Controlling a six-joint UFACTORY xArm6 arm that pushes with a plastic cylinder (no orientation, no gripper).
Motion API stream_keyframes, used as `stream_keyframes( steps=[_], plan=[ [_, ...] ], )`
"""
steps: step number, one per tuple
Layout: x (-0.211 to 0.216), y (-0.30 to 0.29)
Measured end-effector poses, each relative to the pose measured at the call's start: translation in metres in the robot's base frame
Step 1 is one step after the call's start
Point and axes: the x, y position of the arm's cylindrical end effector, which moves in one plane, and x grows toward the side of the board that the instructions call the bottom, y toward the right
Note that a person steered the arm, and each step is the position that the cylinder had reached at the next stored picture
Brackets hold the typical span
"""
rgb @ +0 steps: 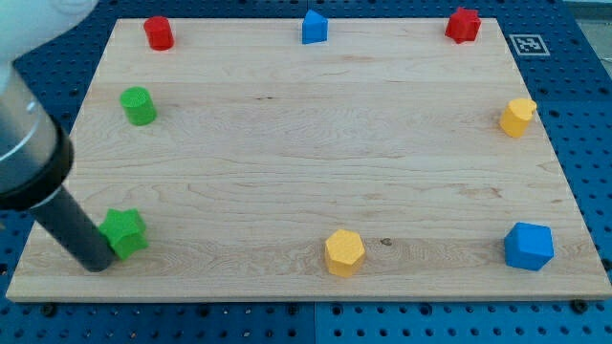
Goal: Push the green star to the center
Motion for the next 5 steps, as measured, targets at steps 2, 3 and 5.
stream_keyframes(
  steps=[2,3,5],
  plan=[
    [-0.036,0.03],
    [-0.06,0.029],
    [-0.095,0.067]
  ],
)
